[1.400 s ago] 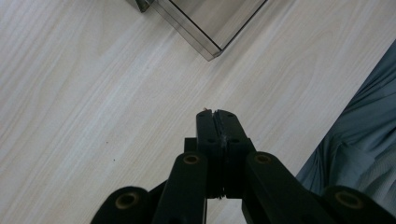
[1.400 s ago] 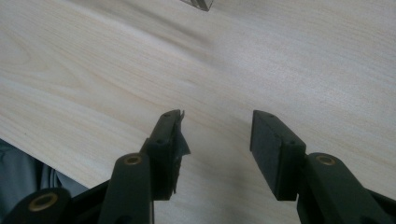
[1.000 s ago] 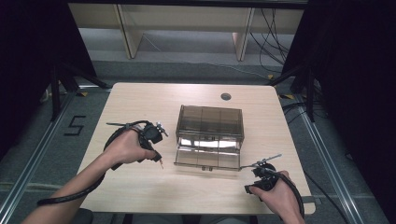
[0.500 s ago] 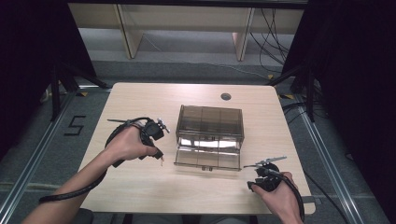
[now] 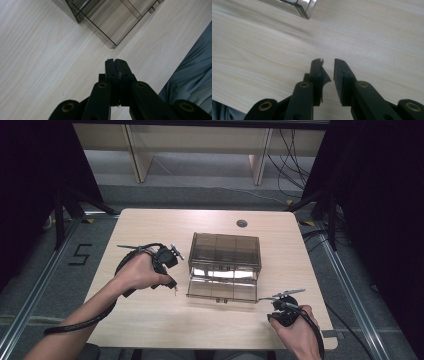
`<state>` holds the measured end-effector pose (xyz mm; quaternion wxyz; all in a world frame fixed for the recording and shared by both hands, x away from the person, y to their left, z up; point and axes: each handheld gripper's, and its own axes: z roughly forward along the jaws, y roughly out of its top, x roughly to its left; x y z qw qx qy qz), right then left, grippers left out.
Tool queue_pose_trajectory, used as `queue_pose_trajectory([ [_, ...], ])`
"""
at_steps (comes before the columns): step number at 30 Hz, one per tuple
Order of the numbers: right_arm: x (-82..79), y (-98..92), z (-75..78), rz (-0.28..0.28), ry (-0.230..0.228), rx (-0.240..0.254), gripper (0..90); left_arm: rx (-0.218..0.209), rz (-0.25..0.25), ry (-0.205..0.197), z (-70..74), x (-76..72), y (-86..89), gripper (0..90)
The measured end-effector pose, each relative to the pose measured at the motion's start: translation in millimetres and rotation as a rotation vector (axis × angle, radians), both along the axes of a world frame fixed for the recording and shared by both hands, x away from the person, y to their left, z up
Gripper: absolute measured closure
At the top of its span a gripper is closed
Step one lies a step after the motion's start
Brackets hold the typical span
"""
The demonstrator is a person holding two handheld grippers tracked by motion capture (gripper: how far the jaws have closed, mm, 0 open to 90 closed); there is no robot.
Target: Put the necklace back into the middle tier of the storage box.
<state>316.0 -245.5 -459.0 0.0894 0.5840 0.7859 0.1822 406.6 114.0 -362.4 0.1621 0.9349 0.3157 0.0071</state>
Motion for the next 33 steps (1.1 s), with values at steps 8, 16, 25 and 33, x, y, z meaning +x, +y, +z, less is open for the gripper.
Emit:
queue_pose_trajectory([
  [8,-1.7,4.4,-0.8,-0.047,0.003,0.019,80.1,0.008,-0.012,-0.001,2.0,3.8,-4.4,88.3],
  [16,-1.0,4.3,-0.7,-0.028,0.003,0.001,80.1,0.002,0.001,-0.001,4.0,7.5,-6.6,88.3],
  [25,-0.1,0.6,-0.2,-0.021,0.004,-0.003,81.2,-0.005,0.008,-0.003,6.1,11.4,-8.8,88.3],
  [33,-0.2,0.1,0.2,-0.035,0.008,-0.002,81.6,-0.001,0.003,-0.003,10.6,15.0,-12.8,88.3],
])
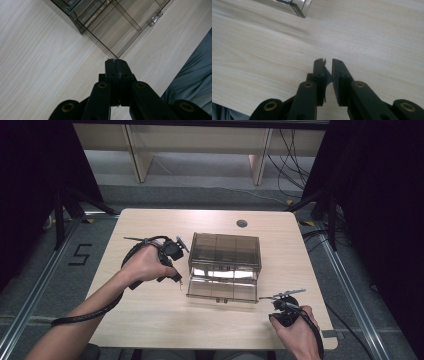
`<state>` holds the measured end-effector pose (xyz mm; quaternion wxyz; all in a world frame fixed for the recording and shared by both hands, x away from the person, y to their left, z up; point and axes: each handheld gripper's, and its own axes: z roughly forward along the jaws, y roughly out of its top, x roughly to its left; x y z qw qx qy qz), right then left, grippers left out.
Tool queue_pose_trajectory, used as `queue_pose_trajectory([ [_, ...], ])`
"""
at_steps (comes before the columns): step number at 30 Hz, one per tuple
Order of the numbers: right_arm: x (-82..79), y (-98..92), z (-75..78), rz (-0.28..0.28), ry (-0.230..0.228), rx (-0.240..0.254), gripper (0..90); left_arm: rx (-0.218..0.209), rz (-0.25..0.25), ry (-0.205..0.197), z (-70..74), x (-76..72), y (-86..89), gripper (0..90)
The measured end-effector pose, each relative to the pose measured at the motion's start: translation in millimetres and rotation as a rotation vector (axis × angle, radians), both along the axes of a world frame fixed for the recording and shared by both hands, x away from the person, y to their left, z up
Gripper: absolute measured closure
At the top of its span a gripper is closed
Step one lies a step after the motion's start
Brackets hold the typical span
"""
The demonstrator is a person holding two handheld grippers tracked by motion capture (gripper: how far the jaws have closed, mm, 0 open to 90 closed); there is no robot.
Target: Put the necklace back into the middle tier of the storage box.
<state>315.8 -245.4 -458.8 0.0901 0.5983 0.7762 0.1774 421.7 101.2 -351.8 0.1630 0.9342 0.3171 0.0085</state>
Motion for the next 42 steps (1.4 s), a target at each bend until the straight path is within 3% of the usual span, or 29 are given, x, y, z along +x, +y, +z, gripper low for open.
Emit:
queue_pose_trajectory([
  [10,0.1,-1.3,0.1,0.014,0.010,-0.009,81.4,0.000,-0.010,-0.008,5.3,2.1,-6.4,88.3],
  [18,0.8,-0.7,-1.2,-0.011,-0.006,-0.015,80.6,0.001,-0.015,-0.011,6.6,3.7,-11.1,88.3],
  [24,-0.3,0.8,0.5,-0.033,0.011,-0.006,80.1,-0.002,-0.021,-0.015,8.1,4.4,-15.9,88.3],
  [42,0.4,-1.9,-0.8,0.001,0.006,-0.013,79.3,0.003,-0.039,-0.014,8.9,6.9,-26.1,88.3],
])
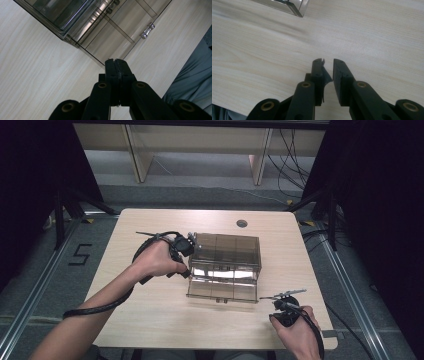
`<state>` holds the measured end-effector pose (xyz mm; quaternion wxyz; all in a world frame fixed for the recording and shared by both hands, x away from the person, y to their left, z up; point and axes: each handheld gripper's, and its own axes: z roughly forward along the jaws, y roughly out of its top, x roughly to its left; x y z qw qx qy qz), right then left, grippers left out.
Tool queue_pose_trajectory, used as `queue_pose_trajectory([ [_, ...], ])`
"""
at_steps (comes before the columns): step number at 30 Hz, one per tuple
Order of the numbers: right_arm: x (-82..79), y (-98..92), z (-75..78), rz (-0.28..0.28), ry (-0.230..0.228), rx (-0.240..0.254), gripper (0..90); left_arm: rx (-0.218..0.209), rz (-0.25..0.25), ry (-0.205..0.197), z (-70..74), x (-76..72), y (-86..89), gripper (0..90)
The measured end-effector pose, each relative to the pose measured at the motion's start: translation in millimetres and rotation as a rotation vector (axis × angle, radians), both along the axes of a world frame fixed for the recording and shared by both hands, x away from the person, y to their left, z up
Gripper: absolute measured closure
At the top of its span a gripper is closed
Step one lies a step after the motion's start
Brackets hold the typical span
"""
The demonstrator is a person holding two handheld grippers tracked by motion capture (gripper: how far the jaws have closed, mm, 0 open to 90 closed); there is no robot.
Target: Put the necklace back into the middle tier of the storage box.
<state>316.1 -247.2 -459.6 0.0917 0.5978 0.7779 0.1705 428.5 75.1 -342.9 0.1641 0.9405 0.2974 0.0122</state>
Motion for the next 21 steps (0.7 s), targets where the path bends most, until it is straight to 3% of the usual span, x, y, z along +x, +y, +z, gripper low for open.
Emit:
queue_pose_trajectory([
  [21,0.3,1.7,-1.3,-0.022,-0.004,-0.008,78.2,0.004,-0.013,-0.006,-1.0,4.0,-10.2,88.3],
])
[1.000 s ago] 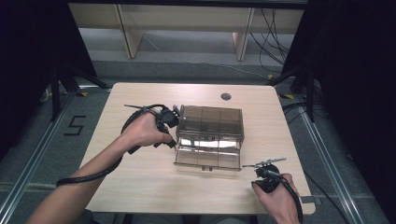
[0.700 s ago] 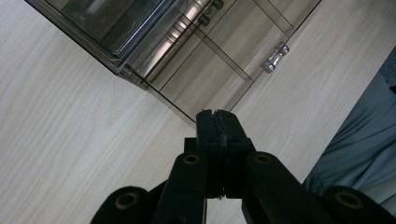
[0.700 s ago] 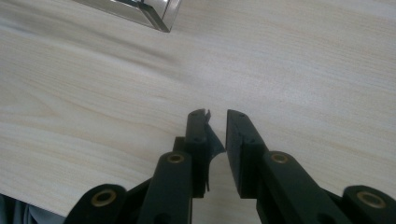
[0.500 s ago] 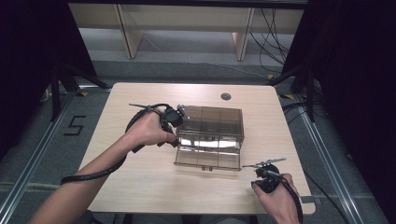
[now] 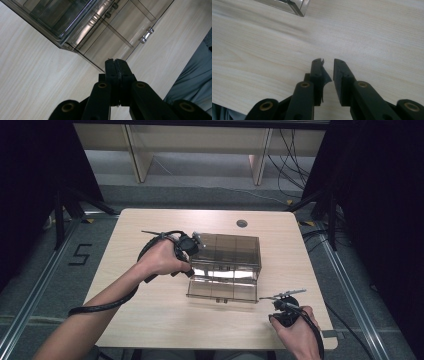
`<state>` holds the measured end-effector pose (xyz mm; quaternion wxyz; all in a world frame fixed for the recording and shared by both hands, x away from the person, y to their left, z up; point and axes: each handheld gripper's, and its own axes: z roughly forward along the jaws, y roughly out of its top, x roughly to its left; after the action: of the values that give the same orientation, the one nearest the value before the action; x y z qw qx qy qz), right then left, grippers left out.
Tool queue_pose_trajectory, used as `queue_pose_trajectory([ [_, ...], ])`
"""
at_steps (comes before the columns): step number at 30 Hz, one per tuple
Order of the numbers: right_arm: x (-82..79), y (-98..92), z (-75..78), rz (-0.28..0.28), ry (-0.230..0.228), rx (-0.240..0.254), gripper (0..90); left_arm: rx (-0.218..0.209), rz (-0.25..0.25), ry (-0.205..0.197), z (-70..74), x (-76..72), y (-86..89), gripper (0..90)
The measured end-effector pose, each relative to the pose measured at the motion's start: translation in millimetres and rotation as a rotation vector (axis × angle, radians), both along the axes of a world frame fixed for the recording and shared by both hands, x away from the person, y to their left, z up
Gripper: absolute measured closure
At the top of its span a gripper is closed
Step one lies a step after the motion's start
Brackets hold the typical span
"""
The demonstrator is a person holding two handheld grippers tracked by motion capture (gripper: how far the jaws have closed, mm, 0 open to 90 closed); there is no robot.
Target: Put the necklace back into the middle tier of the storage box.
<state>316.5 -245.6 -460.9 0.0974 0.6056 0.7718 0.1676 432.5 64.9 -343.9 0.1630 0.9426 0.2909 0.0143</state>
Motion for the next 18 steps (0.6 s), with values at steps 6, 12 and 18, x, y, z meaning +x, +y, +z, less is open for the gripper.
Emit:
queue_pose_trajectory([
  [6,-0.9,-1.8,1.1,0.030,-0.005,0.014,77.7,-0.003,-0.001,-0.008,-0.4,0.5,-4.1,88.3],
  [12,-0.3,-1.3,-0.2,0.015,-0.008,0.006,77.6,0.000,-0.007,-0.012,-1.0,1.4,-7.2,88.3],
  [18,-1.4,-1.5,1.7,0.016,0.001,0.019,77.3,0.001,-0.011,-0.012,-1.6,2.7,-9.6,88.3],
])
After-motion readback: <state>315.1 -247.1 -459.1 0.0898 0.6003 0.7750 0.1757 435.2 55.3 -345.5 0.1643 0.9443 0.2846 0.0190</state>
